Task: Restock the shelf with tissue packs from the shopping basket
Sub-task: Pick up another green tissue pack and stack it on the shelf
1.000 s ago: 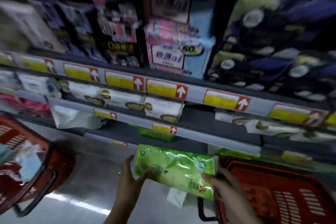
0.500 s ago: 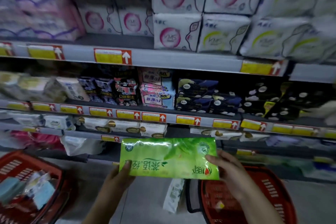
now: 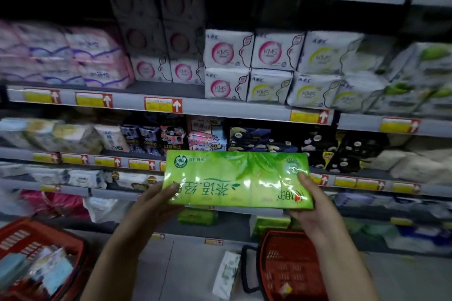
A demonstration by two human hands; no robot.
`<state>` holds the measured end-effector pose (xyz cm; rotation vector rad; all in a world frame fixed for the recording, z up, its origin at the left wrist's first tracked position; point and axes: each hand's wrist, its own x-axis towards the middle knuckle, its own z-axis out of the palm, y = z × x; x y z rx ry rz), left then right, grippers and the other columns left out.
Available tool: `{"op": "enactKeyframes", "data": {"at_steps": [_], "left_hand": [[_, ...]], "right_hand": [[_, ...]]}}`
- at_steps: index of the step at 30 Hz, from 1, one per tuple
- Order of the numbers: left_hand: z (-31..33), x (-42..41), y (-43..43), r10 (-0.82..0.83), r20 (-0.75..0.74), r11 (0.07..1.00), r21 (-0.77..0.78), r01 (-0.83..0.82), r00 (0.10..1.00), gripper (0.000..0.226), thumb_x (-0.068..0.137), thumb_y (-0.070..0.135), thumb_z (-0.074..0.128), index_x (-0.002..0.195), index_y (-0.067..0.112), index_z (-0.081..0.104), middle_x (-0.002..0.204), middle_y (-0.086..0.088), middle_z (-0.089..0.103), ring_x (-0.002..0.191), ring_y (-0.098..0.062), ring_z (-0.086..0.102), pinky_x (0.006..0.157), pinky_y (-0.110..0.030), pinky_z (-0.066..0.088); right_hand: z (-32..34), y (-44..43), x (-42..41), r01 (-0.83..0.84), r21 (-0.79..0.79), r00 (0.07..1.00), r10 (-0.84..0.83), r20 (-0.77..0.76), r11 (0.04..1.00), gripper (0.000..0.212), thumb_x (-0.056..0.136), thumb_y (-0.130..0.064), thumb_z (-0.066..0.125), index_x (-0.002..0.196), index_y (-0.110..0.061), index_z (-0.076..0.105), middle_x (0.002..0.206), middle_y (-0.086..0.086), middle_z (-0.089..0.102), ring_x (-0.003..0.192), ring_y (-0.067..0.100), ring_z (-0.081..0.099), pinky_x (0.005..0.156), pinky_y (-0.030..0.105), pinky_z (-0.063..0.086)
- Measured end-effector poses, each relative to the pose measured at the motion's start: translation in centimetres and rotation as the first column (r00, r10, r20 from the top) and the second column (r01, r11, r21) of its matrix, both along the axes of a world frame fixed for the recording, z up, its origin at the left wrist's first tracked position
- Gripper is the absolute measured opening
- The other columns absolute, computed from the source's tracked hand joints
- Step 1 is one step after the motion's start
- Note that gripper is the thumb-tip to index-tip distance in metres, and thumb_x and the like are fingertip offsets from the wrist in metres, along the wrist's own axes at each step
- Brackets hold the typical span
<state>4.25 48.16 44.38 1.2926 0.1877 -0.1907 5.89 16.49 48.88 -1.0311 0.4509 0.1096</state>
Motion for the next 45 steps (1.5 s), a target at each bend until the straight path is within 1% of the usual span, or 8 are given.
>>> {"op": "enactKeyframes", "data": {"at_steps": [3,6,11,21,26,31,35,45], "left_hand": [[1.3,0.8,0.2,0.022,0.018,0.999,-0.024,-0.022,1.0,0.061,0.063,0.042,0.084,0.114,0.015,0.066,0.121,-0.013,0.066,0.109,-0.032,0.065,0.086,-0.041,0.056],[3.0,1.6,-0.8,0.06,0.002,0.997,0.057,-0.06,0.998,0.024,0.085,0.029,0.064,0.106,0.017,0.064,0.117,-0.011,0.064,0.101,-0.025,0.065,0.079,-0.037,0.055],[5.1,2.0,-1.3,0.013,0.012,0.993,0.12,-0.015,1.0,0.069,0.067,0.054,0.073,0.124,0.018,0.06,0.12,-0.004,0.068,0.109,-0.023,0.065,0.097,-0.044,0.048],[12.3,5.8,0.5,-0.215,0.163,0.884,0.451,0.121,0.963,0.111,0.022,0.066,0.088,0.12,0.022,0.06,0.113,-0.002,0.071,0.104,-0.023,0.067,0.086,-0.037,0.053],[16.9,7.5,-1.1,-0.396,0.261,0.677,0.73,0.088,0.88,0.109,0.037,0.071,0.08,0.135,0.038,0.045,0.14,0.012,0.047,0.127,-0.008,0.045,0.101,-0.032,0.042],[21.4,8.4,-4.8,-0.598,0.226,0.618,0.741,0.263,0.769,0.082,0.058,0.043,0.084,0.131,0.036,0.047,0.133,0.017,0.052,0.123,-0.005,0.051,0.098,-0.034,0.048],[22.5,9.3,-5.3,-0.72,0.055,0.436,0.812,0.389,0.692,0.08,0.06,0.035,0.088,0.13,0.033,0.049,0.125,0.01,0.061,0.106,-0.012,0.065,0.07,-0.028,0.055],[20.2,8.4,-6.5,-0.679,0.155,0.588,0.7,0.405,0.718,0.066,0.07,0.01,0.082,0.125,0.027,0.049,0.118,0.006,0.062,0.097,-0.015,0.068,0.071,-0.03,0.059]], "right_hand": [[1.4,-0.4,0.0,0.012,0.013,1.0,-0.013,0.026,1.0,0.07,0.033,-0.045,0.092,0.096,-0.024,0.071,0.098,0.002,0.075,0.101,0.023,0.065,0.098,0.047,0.043],[2.9,-0.7,-0.3,0.003,0.024,0.994,-0.005,0.109,1.0,0.021,0.071,-0.031,0.072,0.089,-0.021,0.067,0.078,-0.001,0.075,0.085,0.021,0.066,0.079,0.038,0.047],[3.7,0.1,-0.6,0.02,0.021,0.993,-0.022,0.116,1.0,0.053,0.06,-0.032,0.077,0.11,-0.016,0.065,0.11,0.004,0.065,0.096,0.023,0.064,0.074,0.036,0.05],[7.9,-0.1,0.9,0.06,0.083,0.977,-0.076,0.2,0.995,0.008,0.079,-0.02,0.065,0.085,-0.016,0.065,0.07,0.001,0.072,0.076,0.021,0.064,0.078,0.04,0.05],[12.0,0.1,3.1,0.003,-0.137,0.927,0.049,0.372,0.991,0.046,0.054,-0.021,0.082,0.096,-0.014,0.062,0.079,-0.001,0.068,0.071,0.016,0.063,0.054,0.022,0.05],[16.6,2.1,4.0,-0.09,-0.488,0.822,0.341,0.455,0.868,0.04,0.06,-0.024,0.077,0.098,-0.016,0.068,0.087,-0.001,0.072,0.076,0.014,0.068,0.068,0.025,0.052],[19.2,3.5,3.8,-0.137,-0.653,0.738,0.516,0.434,0.745,0.037,0.06,-0.014,0.082,0.094,-0.014,0.068,0.085,0.001,0.07,0.074,0.012,0.069,0.065,0.023,0.053],[19.7,3.6,2.8,-0.031,-0.775,0.735,0.54,0.411,0.631,0.03,0.075,-0.023,0.077,0.103,-0.023,0.065,0.104,-0.004,0.068,0.095,0.009,0.066,0.079,0.022,0.053]]}}
